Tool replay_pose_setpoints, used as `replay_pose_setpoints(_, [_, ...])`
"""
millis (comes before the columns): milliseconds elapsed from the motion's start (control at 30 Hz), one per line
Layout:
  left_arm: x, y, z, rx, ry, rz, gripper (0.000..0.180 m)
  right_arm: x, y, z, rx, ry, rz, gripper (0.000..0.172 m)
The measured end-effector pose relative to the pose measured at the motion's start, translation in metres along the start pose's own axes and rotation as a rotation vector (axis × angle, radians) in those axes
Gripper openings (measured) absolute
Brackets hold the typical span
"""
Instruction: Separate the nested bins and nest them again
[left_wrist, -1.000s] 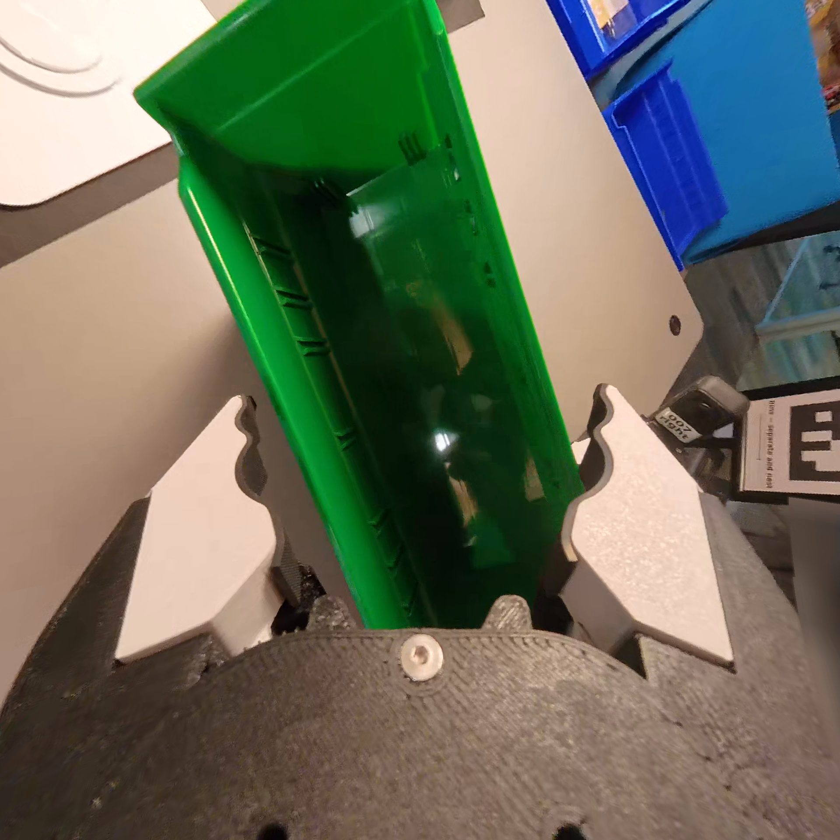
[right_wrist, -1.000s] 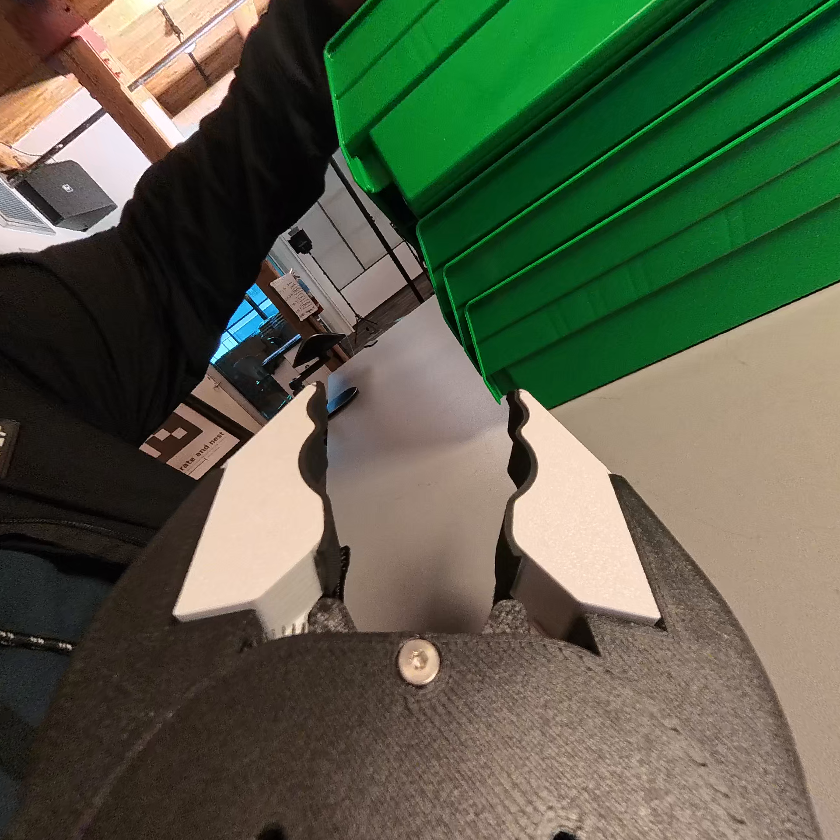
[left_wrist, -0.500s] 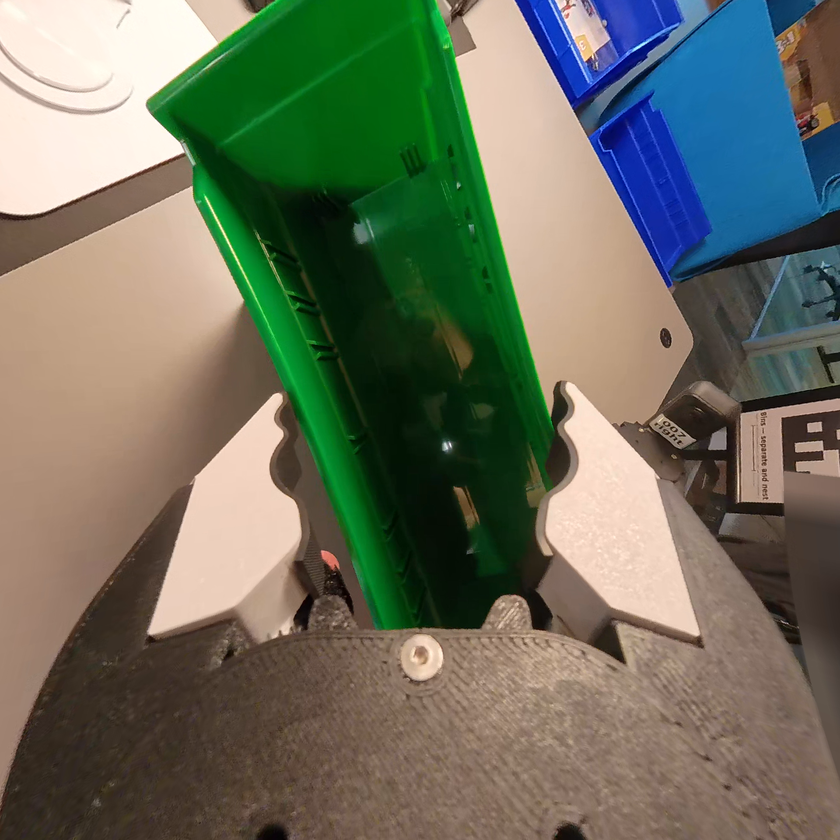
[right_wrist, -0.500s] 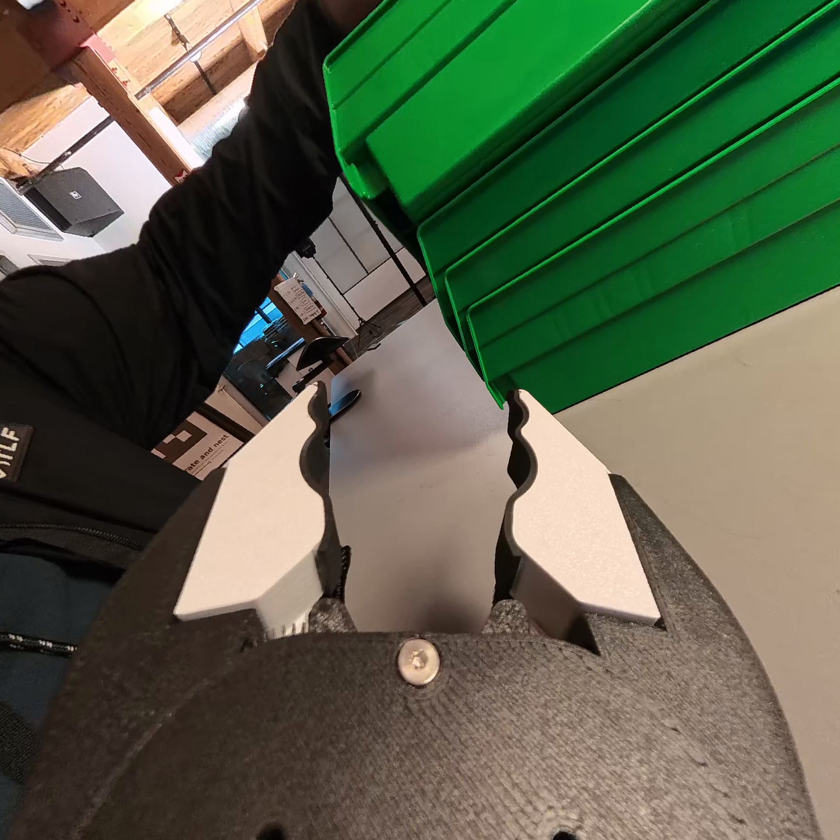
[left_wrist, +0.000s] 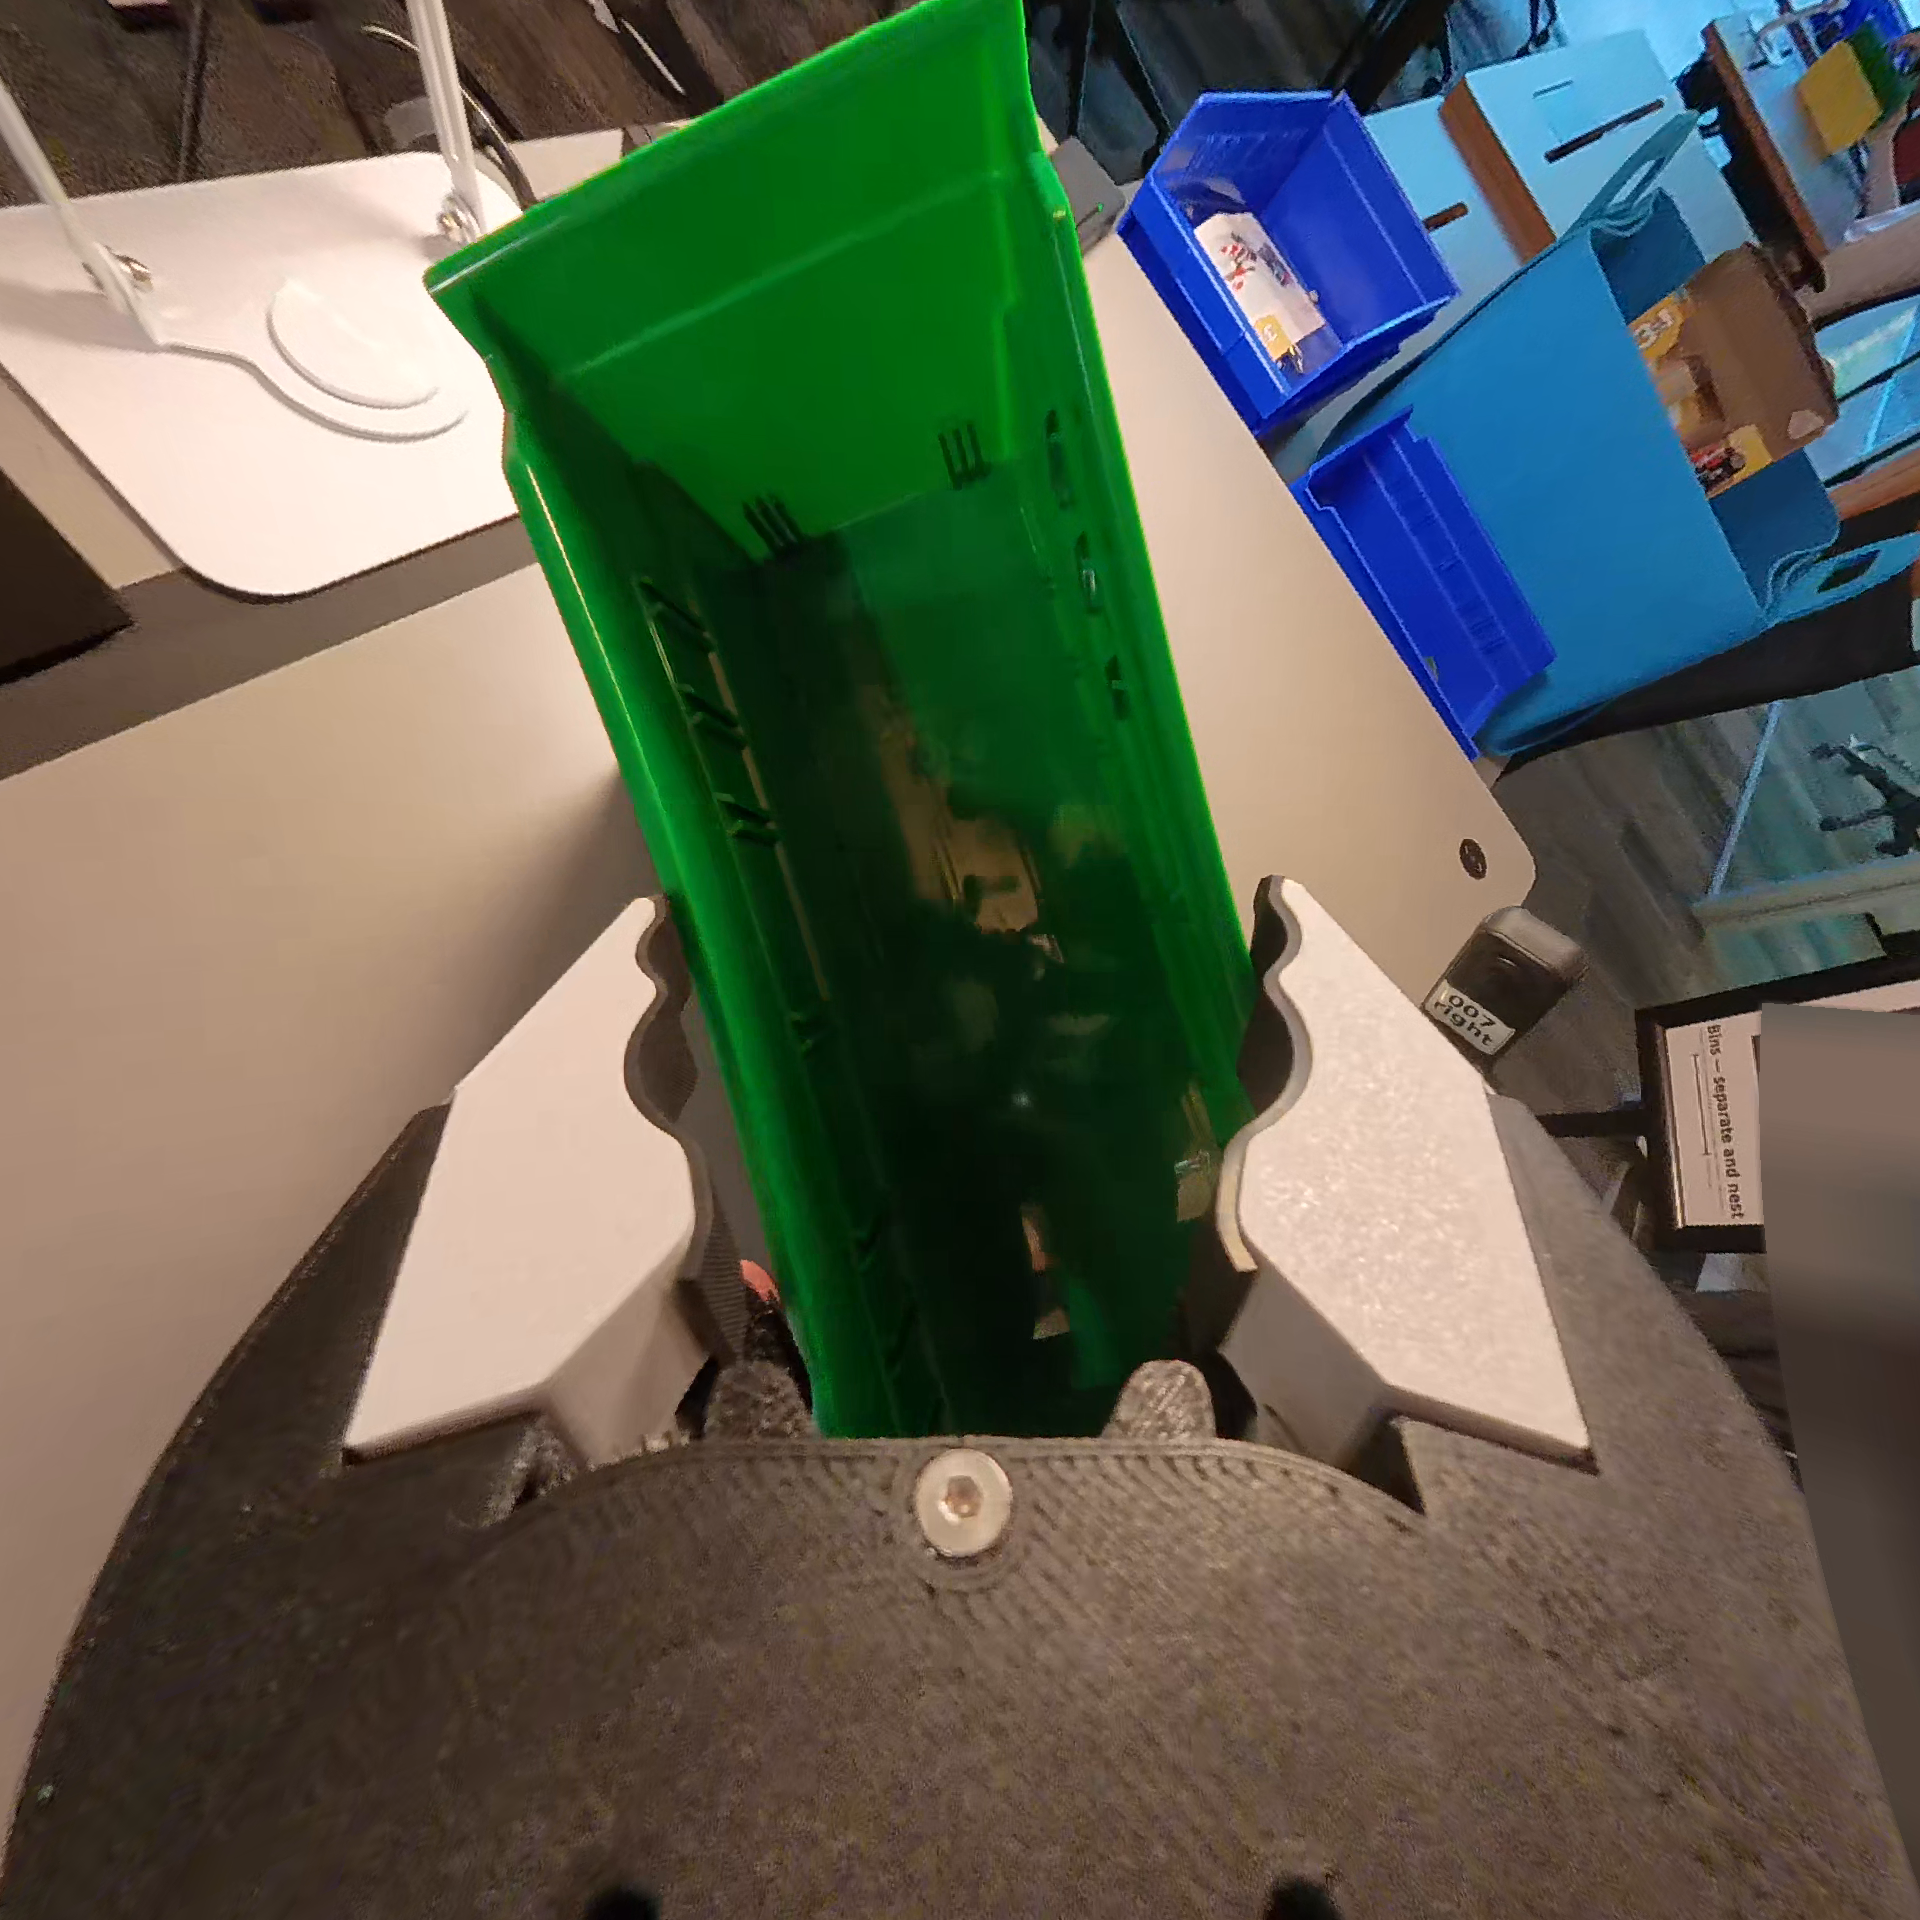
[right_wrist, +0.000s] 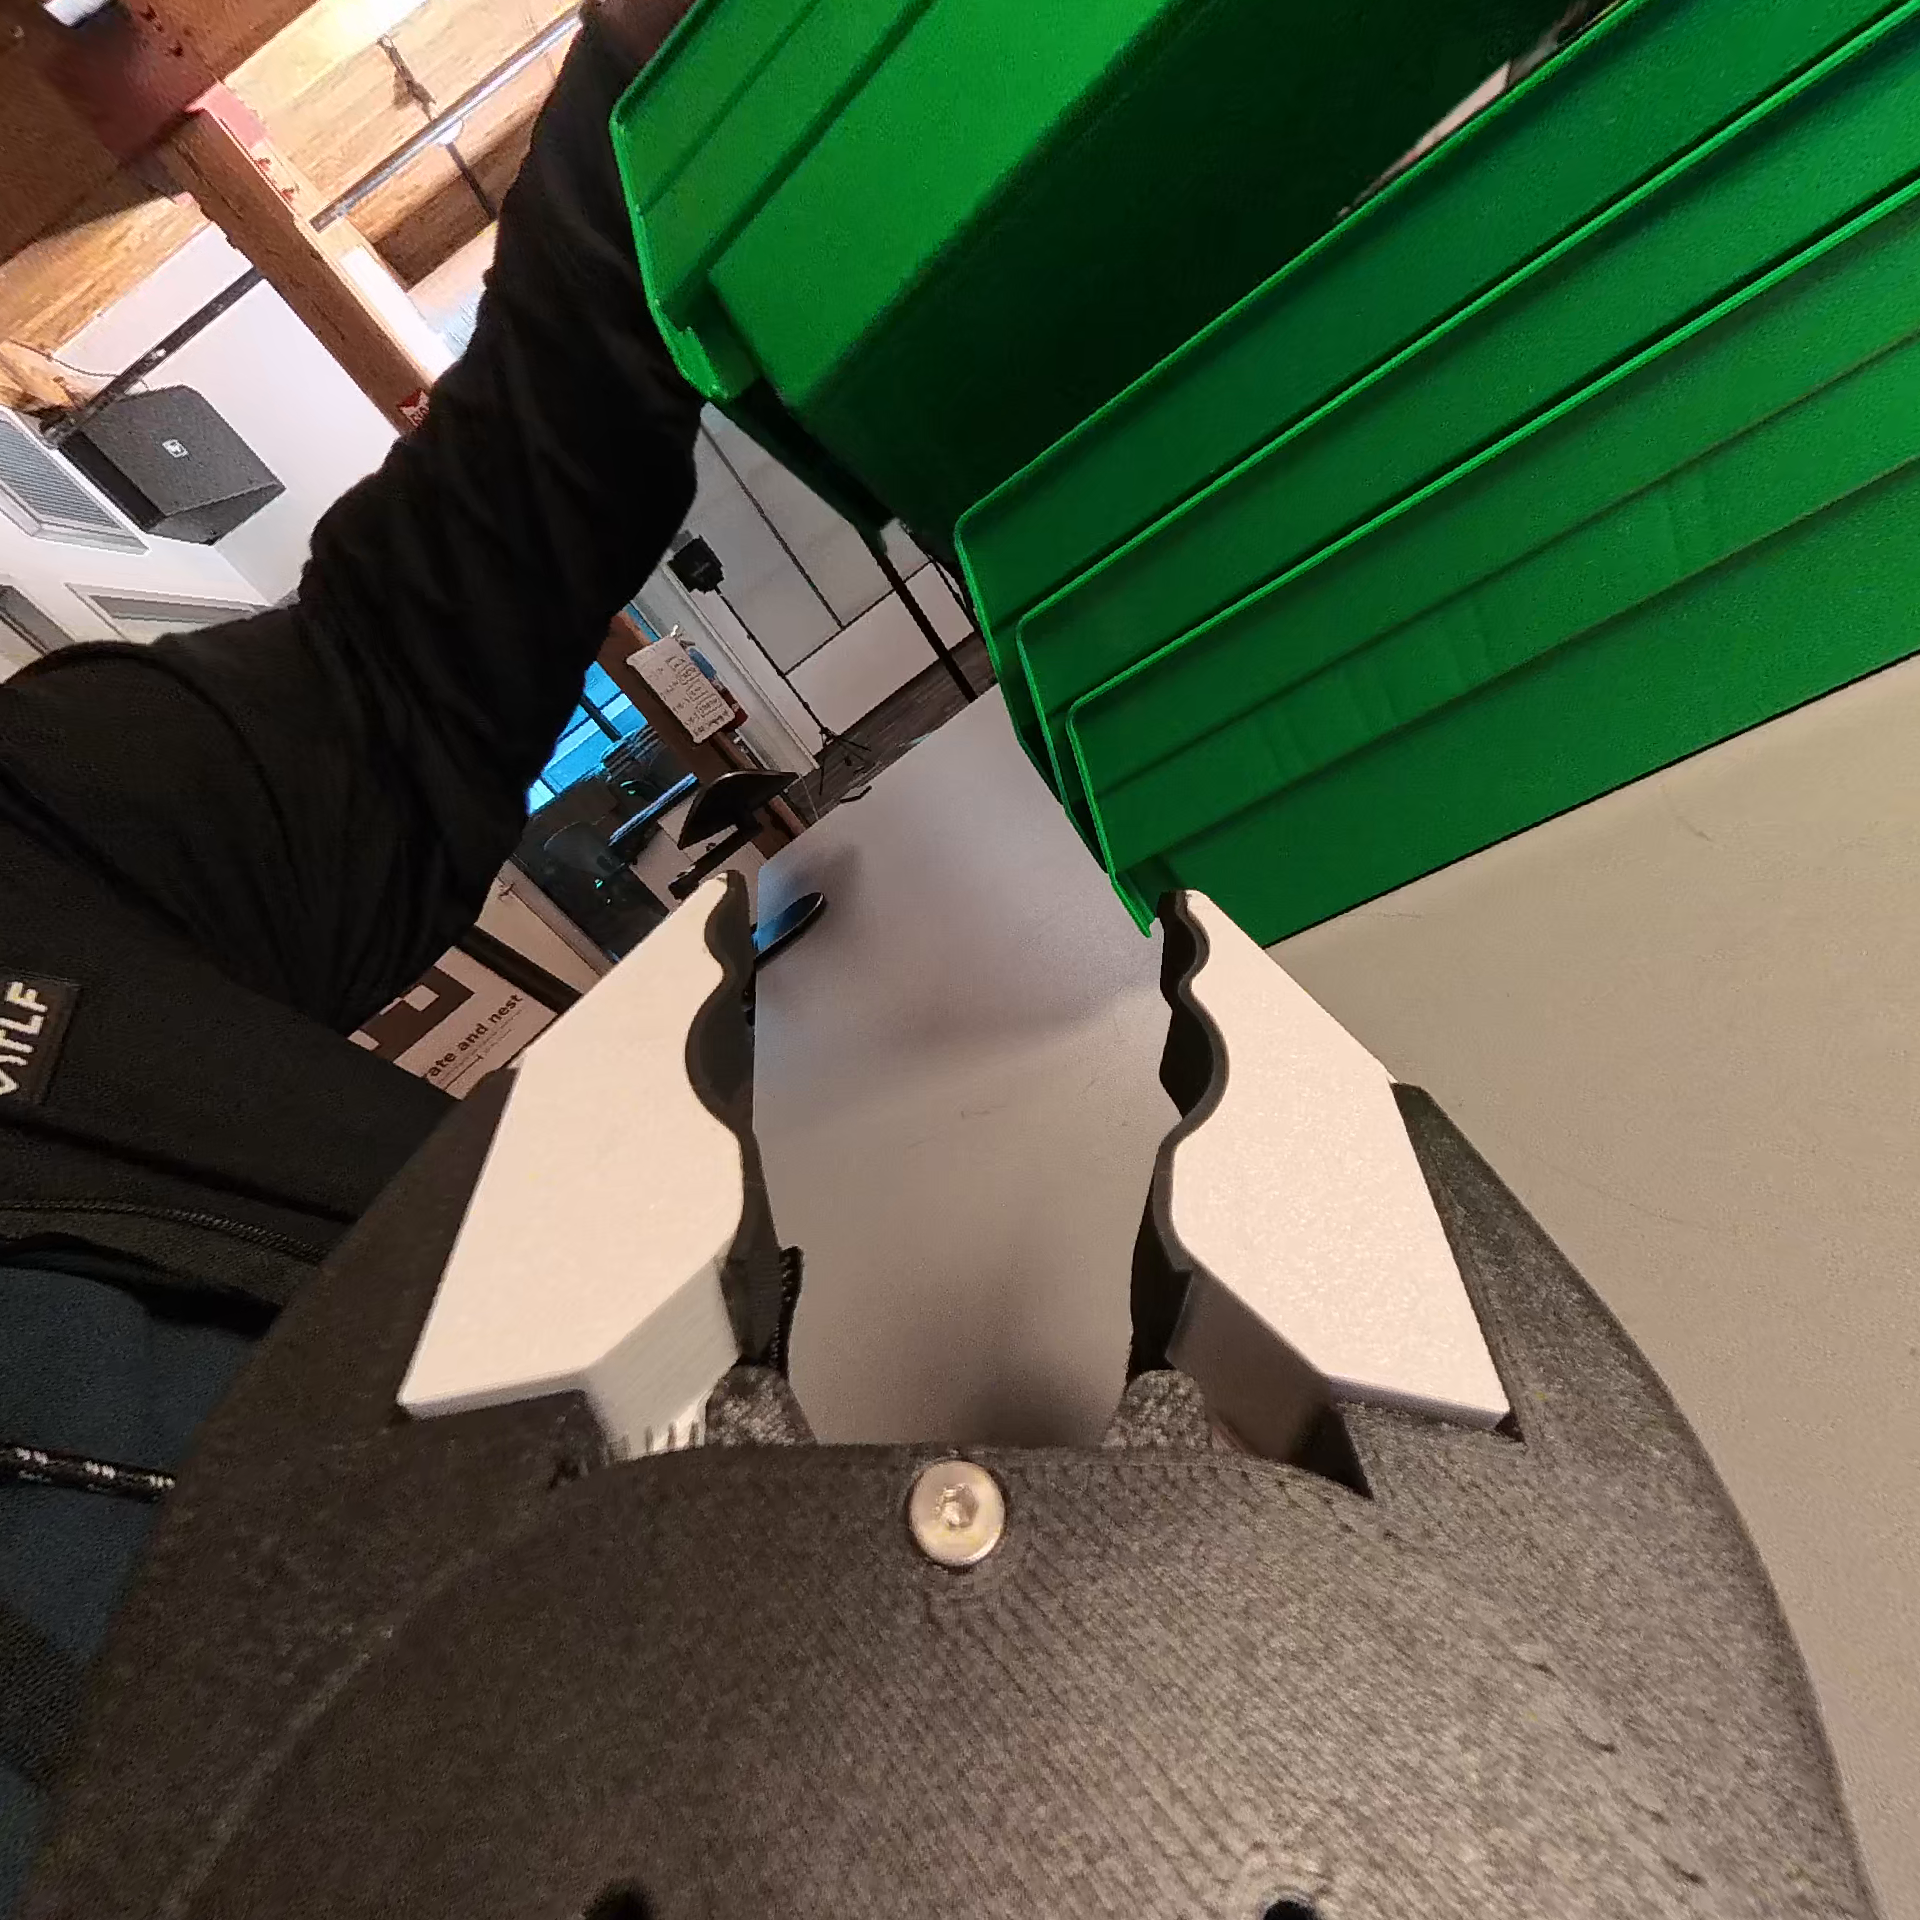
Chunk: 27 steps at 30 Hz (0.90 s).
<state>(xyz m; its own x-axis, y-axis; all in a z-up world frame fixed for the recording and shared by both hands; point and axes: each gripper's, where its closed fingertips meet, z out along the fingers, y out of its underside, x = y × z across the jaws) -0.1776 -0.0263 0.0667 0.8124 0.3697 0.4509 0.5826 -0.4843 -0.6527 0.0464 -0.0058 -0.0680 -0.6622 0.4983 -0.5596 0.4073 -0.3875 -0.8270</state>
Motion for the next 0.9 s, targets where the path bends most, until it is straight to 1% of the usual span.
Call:
replay_pose_setpoints(100, [-0.008, 0.003, -0.022, 0.03, -0.018, -0.014, 0.107, 0.0, 0.0, 0.0, 0.001, -0.001, -0.001, 0.081])
replay_pose_setpoints(233, [-0.032, 0.012, -0.056, 0.073, -0.06, -0.054, 0.107, 0.0, 0.0, 0.0, 0.003, -0.001, -0.002, 0.081])
replay_pose_setpoints(333, [-0.057, 0.031, -0.074, 0.088, -0.095, -0.098, 0.108, 0.0, 0.0, 0.0, 0.002, -0.001, -0.002, 0.08])
replay_pose_setpoints(400, [-0.077, 0.048, -0.08, 0.084, -0.122, -0.132, 0.108, 0.0, 0.0, 0.0, 0.001, 0.0, -0.001, 0.08])
replay_pose_setpoints(533, [-0.115, 0.087, -0.079, 0.053, -0.161, -0.204, 0.107, 0.0, 0.0, 0.0, -0.001, 0.002, -0.002, 0.08])
replay_pose_setpoints(700, [-0.153, 0.128, -0.063, -0.012, -0.223, -0.26, 0.107, 0.0, 0.001, 0.0, -0.001, 0.007, -0.005, 0.08])
replay_pose_setpoints(800, [-0.167, 0.141, -0.056, -0.053, -0.308, -0.225, 0.108, 0.001, 0.001, 0.0, -0.001, 0.009, -0.005, 0.08])
replay_pose_setpoints(900, [-0.174, 0.146, -0.051, -0.09, -0.428, -0.156, 0.109, 0.001, 0.001, 0.0, -0.001, 0.01, -0.003, 0.08])
